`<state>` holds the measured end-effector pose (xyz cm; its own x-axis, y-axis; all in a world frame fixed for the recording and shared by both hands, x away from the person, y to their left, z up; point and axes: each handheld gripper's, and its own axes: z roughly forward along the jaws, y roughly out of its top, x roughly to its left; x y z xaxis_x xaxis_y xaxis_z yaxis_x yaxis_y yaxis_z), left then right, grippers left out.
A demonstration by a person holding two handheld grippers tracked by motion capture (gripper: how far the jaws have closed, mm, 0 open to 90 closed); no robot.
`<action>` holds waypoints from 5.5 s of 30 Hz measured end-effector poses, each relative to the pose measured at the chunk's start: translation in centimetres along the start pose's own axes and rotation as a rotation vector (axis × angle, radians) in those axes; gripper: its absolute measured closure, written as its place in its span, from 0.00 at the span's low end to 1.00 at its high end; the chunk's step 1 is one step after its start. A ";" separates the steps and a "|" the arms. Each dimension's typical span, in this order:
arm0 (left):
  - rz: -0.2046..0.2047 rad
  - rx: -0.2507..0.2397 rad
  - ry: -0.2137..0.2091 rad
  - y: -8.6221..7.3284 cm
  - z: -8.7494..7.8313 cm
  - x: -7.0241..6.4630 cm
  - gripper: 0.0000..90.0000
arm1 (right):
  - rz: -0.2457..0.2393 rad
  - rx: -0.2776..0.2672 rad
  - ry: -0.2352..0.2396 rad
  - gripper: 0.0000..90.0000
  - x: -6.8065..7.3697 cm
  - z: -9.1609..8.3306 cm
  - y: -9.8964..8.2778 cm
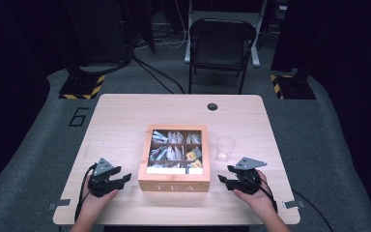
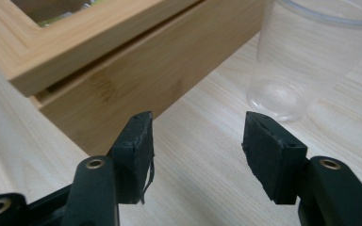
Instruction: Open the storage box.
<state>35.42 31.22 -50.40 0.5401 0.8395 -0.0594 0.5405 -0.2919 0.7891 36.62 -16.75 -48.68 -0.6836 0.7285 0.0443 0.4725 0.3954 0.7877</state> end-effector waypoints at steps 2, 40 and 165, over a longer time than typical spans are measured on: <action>0.011 -0.002 -0.005 0.0 -0.3 -0.4 0.49 | 0.012 -0.013 0.006 0.49 0.2 -0.2 0.1; 0.101 -0.051 -0.132 0.2 -2.7 -4.1 0.58 | -0.043 -0.044 0.087 0.56 3.0 -1.3 0.1; 0.184 -0.195 -0.149 12.4 -5.1 -3.8 0.55 | -0.093 -0.197 0.127 0.52 2.2 -3.4 11.5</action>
<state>36.83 26.70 -37.27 0.7137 0.7002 0.0175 0.2991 -0.3272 0.8964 38.68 -12.52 -37.50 -0.7895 0.6129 0.0329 0.2952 0.3321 0.8959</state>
